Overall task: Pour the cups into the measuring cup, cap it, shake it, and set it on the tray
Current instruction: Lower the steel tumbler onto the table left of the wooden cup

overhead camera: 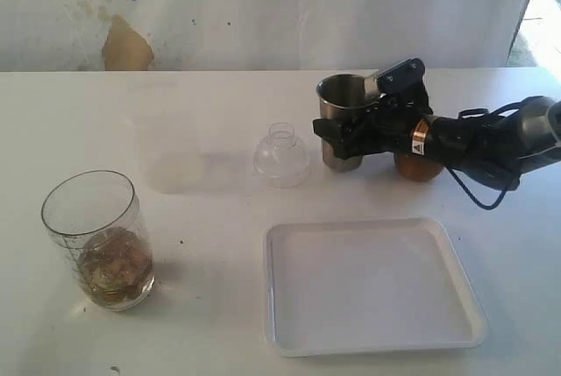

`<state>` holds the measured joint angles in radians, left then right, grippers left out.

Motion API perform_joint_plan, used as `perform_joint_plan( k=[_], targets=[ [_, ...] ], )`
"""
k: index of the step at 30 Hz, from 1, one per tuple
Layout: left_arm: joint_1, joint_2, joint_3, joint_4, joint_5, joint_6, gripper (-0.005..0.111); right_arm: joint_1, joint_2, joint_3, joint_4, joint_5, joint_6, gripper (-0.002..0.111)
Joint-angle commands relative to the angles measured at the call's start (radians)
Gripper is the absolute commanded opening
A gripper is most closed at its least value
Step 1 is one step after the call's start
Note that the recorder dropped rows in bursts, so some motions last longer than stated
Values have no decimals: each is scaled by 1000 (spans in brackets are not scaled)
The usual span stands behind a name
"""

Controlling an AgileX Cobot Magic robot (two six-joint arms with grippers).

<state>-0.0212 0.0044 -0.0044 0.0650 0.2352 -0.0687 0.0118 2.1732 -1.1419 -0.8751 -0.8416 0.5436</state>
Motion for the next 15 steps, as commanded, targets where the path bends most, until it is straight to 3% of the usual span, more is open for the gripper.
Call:
perform_joint_plan(
  k=[1,8,15],
  targets=[
    [-1,-4,4,1,-2,-2,0,-2,3,4,2,-43,-33,0],
    [-1,-4,4,1,-2,-2,0,-2,3,4,0,-120,-43,0],
    [-1,-4,4,1,-2,-2,0,-2,21,4,-12,-82,-55,0]
  ],
)
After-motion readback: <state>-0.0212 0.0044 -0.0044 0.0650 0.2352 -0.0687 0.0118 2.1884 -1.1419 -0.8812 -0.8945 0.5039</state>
